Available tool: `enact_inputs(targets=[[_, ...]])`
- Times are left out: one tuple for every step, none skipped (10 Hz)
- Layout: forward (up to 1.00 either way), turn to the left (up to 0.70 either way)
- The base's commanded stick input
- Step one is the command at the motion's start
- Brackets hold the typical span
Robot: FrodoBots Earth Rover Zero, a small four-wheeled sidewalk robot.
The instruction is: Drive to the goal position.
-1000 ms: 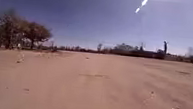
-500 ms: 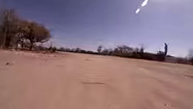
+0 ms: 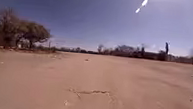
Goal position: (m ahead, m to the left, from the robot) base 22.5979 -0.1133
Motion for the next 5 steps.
enact_inputs(targets=[[1.00, 0.00], [1.00, 0.00], [1.00, 0.00], [1.00, 0.00], [1.00, 0.00]])
